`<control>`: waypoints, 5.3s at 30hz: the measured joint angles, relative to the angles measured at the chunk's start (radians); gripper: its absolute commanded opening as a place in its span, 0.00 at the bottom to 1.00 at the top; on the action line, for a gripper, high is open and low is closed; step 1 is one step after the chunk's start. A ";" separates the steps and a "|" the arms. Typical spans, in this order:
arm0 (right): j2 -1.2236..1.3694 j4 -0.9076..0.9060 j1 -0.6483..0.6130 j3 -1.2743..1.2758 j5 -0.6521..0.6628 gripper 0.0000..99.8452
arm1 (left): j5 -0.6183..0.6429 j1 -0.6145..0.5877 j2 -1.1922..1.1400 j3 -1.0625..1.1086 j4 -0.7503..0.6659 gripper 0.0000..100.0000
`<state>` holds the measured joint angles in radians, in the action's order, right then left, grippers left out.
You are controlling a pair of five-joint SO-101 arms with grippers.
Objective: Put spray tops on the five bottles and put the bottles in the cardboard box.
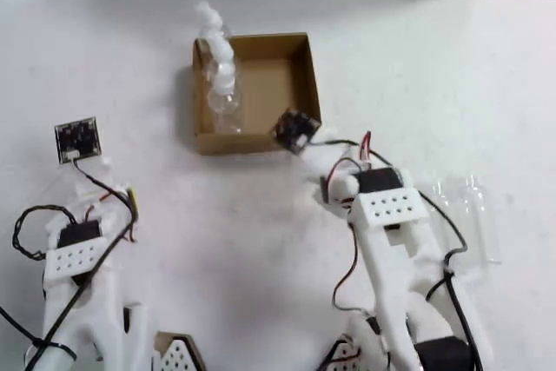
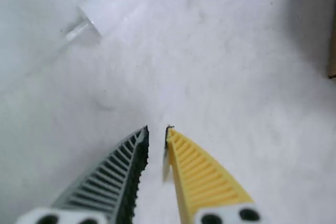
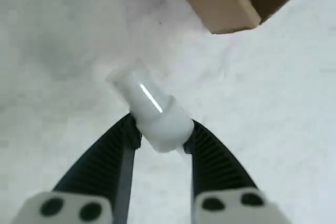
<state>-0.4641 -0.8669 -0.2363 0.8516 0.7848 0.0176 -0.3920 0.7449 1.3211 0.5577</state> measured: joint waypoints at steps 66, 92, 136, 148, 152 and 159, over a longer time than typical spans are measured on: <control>-0.091 -0.818 0.265 -0.598 -0.284 0.04 | 0.169 -0.121 0.000 0.020 -0.173 0.07; -0.115 -0.308 0.824 -0.186 0.066 0.13 | 0.169 -0.121 0.000 0.029 -0.173 0.07; 0.617 -0.293 0.818 -0.559 -0.221 0.23 | 0.169 -0.121 0.000 0.029 -0.173 0.07; 0.617 -0.293 0.821 -0.559 -0.264 0.18 | 0.169 -0.121 0.000 0.029 -0.173 0.07; 0.617 -0.290 0.821 -0.559 -0.250 0.06 | 0.169 -0.121 0.000 0.029 -0.173 0.07; 0.651 -0.253 0.824 -0.585 -0.249 0.01 | 0.169 -0.121 0.000 0.029 -0.173 0.07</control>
<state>0.1864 -1.1201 0.5877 0.2670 0.5363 0.1864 -0.5132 0.7449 1.3502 0.3844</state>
